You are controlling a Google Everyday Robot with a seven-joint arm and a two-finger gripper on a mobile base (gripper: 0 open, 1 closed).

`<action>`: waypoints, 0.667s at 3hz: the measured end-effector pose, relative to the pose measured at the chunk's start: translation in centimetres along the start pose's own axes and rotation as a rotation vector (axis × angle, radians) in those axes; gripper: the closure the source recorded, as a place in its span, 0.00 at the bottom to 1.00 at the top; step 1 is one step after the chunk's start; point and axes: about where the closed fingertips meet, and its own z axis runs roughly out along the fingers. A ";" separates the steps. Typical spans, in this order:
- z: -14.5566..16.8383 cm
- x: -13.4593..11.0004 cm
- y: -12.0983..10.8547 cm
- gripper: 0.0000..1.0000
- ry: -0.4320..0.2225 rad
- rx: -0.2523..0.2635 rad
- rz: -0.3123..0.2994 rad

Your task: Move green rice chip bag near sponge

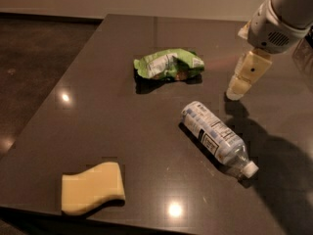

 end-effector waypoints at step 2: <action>5.4 -4.0 -5.3 0.00 -0.043 0.051 0.059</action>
Offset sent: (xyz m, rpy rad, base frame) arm 0.1217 0.0511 -0.0378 0.0708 -0.0735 -0.1036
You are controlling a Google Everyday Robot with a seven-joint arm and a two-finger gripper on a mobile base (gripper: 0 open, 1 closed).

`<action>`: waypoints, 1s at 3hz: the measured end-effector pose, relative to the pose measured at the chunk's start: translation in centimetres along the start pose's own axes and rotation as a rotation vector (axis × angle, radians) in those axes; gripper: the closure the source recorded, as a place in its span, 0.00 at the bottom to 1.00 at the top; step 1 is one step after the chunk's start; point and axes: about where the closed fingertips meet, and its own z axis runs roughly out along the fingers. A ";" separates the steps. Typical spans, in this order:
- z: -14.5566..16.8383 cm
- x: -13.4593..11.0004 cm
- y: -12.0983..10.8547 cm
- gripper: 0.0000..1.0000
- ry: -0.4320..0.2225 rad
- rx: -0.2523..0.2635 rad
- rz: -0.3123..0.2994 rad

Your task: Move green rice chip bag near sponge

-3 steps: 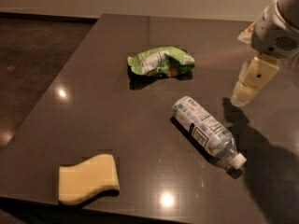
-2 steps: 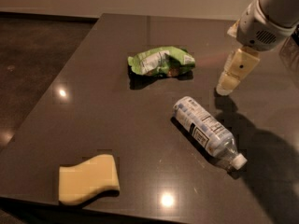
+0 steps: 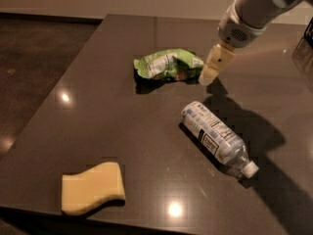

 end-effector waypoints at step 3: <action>8.4 -5.1 -3.1 0.00 0.023 0.058 -0.027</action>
Offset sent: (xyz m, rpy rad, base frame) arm 0.0921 0.0571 -0.0472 -0.0393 -0.0685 -0.0402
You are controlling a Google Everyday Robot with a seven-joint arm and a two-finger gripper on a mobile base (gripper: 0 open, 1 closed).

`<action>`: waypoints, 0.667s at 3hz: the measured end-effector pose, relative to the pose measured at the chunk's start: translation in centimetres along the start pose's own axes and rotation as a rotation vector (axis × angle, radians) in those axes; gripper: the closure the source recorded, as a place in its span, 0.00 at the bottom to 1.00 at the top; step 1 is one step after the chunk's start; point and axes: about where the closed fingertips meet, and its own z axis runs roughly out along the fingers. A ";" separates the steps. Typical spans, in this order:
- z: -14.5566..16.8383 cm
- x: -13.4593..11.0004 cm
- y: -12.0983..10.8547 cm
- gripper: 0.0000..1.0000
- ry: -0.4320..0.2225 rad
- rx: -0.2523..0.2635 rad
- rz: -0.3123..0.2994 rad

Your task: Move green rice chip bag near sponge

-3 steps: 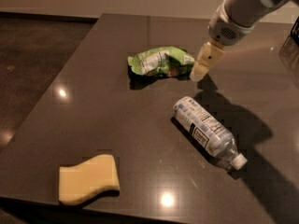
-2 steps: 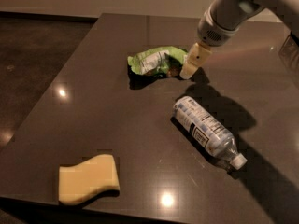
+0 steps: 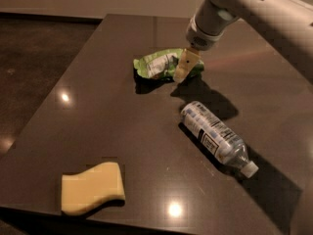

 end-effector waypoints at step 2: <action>2.2 -2.4 0.9 0.40 0.024 -0.003 -0.097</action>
Offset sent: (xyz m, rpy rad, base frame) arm 0.0017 0.0528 -0.0169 -0.1124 -0.0218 0.1505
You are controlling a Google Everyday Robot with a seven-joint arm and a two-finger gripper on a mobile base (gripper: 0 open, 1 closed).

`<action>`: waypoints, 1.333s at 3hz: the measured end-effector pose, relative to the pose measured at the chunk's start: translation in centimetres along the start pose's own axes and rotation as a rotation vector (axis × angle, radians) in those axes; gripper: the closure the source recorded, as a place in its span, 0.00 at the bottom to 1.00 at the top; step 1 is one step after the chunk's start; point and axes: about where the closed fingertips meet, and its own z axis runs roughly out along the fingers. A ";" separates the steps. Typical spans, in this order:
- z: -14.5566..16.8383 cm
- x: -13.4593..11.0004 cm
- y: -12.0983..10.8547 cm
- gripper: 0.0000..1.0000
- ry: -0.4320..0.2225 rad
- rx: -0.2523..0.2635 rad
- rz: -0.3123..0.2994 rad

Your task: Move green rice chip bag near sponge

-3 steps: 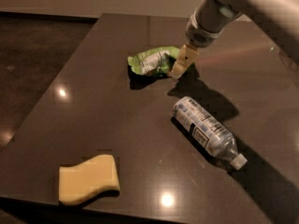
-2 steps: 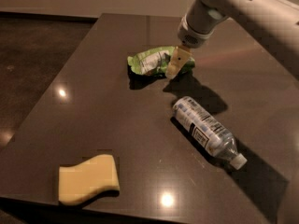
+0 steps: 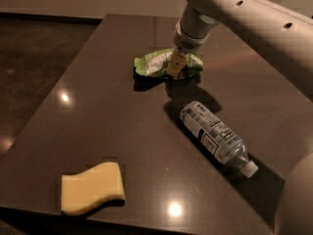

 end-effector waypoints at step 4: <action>-8.6 -6.1 12.5 1.00 -0.208 -0.035 -0.394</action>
Offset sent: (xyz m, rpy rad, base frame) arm -0.0954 0.0638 0.0418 -0.0169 -0.0966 0.3002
